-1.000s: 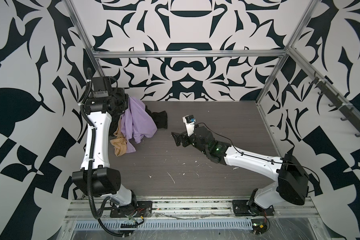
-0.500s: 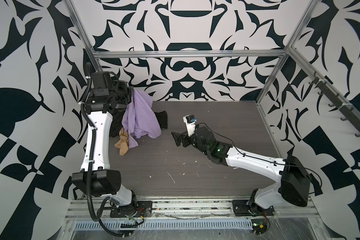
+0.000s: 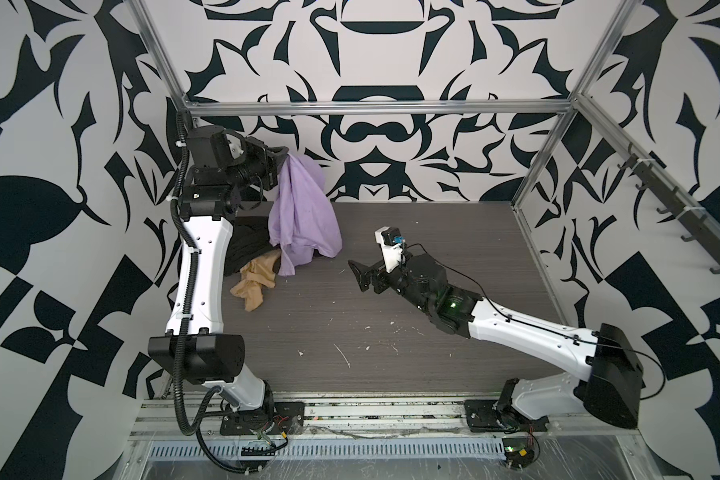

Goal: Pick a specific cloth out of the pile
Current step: 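Swing the held cloth toward the right gripper while the right gripper approaches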

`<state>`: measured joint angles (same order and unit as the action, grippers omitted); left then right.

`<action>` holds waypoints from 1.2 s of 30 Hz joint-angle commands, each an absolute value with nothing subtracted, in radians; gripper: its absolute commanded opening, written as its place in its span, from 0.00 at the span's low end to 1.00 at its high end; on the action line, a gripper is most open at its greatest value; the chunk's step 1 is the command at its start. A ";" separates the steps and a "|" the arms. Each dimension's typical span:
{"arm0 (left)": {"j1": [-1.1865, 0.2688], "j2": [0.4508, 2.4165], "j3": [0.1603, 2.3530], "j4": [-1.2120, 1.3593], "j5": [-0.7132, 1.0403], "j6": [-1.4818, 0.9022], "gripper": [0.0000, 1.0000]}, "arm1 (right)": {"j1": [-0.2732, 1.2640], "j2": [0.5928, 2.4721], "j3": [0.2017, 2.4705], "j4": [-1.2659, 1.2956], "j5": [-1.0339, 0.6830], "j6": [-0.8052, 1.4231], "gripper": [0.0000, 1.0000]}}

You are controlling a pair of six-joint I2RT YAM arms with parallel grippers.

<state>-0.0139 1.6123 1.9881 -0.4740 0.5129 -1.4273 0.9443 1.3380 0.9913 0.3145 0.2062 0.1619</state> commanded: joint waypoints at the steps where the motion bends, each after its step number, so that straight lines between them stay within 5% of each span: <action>1: -0.040 1.607 2.045 -0.423 0.566 -1.390 0.00 | 0.950 1.259 0.981 0.368 0.225 0.036 1.00; 12: -0.186 1.596 2.049 -0.464 0.617 -1.265 0.00 | 0.950 1.072 0.966 0.279 0.205 -0.277 0.99; 36: -0.407 1.521 2.005 -0.652 0.658 -1.006 0.00 | 0.951 0.926 1.115 -0.098 0.064 -0.432 0.99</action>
